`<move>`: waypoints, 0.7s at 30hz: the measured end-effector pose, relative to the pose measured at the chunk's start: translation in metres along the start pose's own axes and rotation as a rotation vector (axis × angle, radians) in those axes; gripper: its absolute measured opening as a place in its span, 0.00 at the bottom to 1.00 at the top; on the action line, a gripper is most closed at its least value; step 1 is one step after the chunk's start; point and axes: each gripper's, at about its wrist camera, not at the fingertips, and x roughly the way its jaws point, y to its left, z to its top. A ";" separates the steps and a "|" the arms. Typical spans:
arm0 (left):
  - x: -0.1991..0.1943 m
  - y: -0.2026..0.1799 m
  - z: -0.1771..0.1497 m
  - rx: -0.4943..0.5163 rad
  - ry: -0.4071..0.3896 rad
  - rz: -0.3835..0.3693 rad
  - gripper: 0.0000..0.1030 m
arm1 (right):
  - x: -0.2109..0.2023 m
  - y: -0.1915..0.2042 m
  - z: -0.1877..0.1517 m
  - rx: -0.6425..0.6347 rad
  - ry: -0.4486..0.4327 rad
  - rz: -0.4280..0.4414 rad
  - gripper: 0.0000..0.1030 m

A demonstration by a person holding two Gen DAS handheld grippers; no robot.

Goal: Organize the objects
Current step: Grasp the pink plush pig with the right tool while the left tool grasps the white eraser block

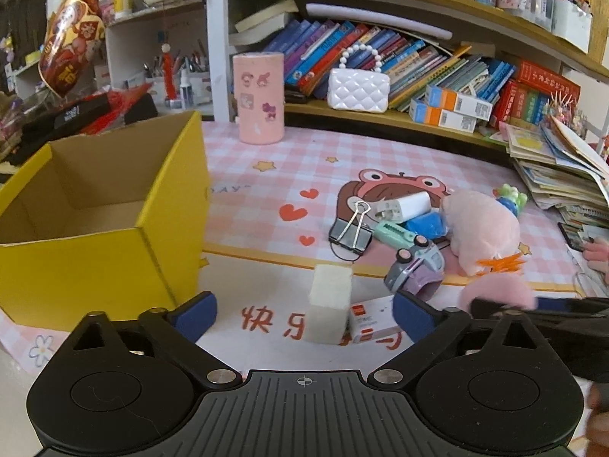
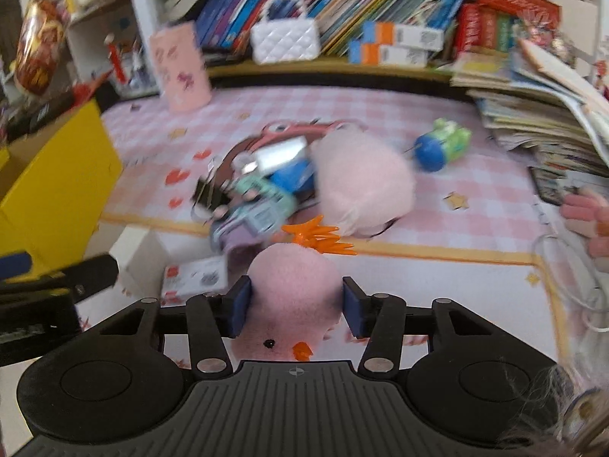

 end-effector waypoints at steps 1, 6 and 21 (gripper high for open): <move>0.004 -0.002 0.002 0.000 0.006 -0.003 0.90 | -0.005 -0.005 0.002 0.011 -0.016 -0.009 0.45; 0.026 -0.009 0.009 0.016 0.031 -0.001 0.74 | -0.017 -0.020 0.006 0.026 -0.052 -0.027 0.45; 0.028 -0.006 0.018 -0.053 0.054 -0.041 0.24 | -0.022 -0.028 0.002 0.002 -0.048 -0.018 0.45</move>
